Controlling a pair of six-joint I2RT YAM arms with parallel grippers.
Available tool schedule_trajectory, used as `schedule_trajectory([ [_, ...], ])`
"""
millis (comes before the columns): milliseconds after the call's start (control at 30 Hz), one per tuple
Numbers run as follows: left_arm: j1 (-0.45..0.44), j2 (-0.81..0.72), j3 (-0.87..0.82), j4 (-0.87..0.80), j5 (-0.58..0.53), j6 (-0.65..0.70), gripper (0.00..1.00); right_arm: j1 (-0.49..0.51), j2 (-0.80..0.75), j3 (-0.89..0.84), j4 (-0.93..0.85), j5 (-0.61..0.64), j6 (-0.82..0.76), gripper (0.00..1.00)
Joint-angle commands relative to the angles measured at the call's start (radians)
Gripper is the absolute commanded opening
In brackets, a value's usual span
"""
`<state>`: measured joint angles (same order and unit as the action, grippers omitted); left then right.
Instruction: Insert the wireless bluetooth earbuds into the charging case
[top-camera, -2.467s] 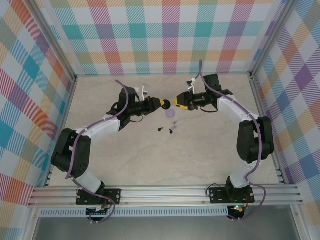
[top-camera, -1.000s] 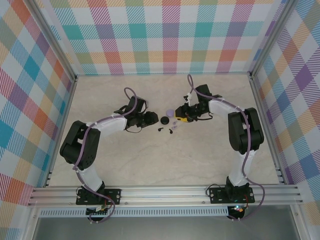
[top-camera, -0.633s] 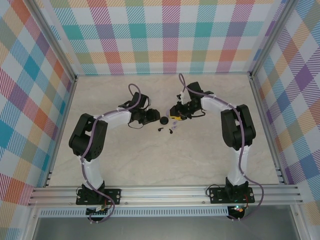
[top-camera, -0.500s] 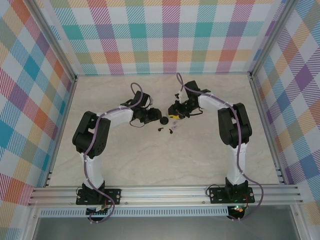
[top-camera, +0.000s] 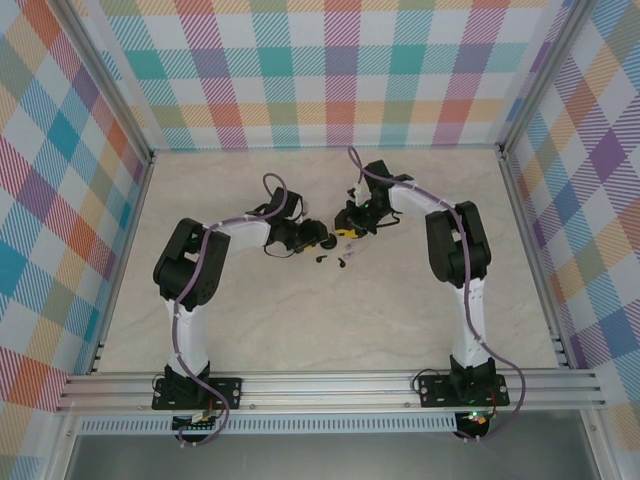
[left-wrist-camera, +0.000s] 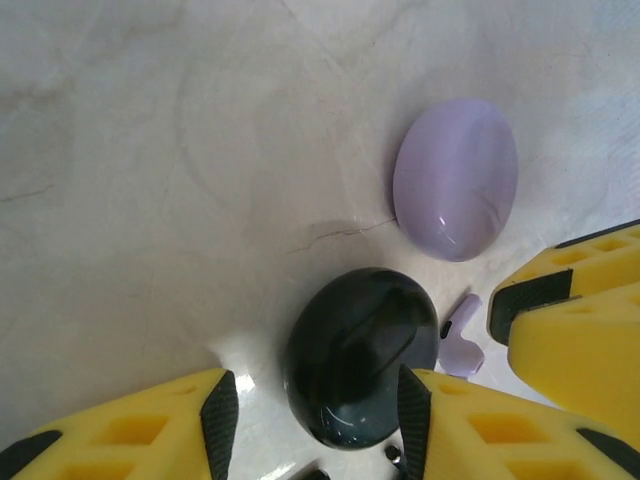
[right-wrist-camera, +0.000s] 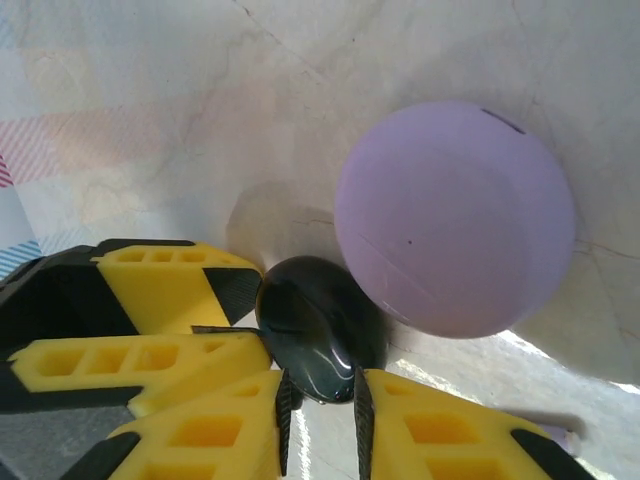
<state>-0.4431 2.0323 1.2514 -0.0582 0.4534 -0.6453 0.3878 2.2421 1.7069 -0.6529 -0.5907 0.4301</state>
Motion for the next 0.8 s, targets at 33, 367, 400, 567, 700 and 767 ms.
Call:
schedule_trajectory([
  [33,0.005,0.039,-0.017,0.068,0.059,-0.058,0.49,0.014,0.037,0.04,-0.04,-0.014,-0.003,0.26],
  [367,0.003,0.067,-0.038,0.159,0.098,-0.132,0.49,0.017,0.065,0.047,-0.034,-0.029,0.015,0.23],
  [400,0.003,0.068,-0.044,0.177,0.102,-0.144,0.49,0.017,0.066,0.045,-0.033,-0.03,0.017,0.23],
  [567,0.003,0.068,-0.059,0.216,0.106,-0.179,0.46,0.017,0.07,0.04,-0.023,-0.038,0.031,0.18],
  [700,0.003,0.056,-0.072,0.22,0.091,-0.189,0.42,0.017,0.07,0.04,-0.025,-0.034,0.035,0.17],
  [767,0.003,0.055,-0.078,0.23,0.094,-0.198,0.41,0.017,0.073,0.04,-0.025,-0.034,0.036,0.16],
])
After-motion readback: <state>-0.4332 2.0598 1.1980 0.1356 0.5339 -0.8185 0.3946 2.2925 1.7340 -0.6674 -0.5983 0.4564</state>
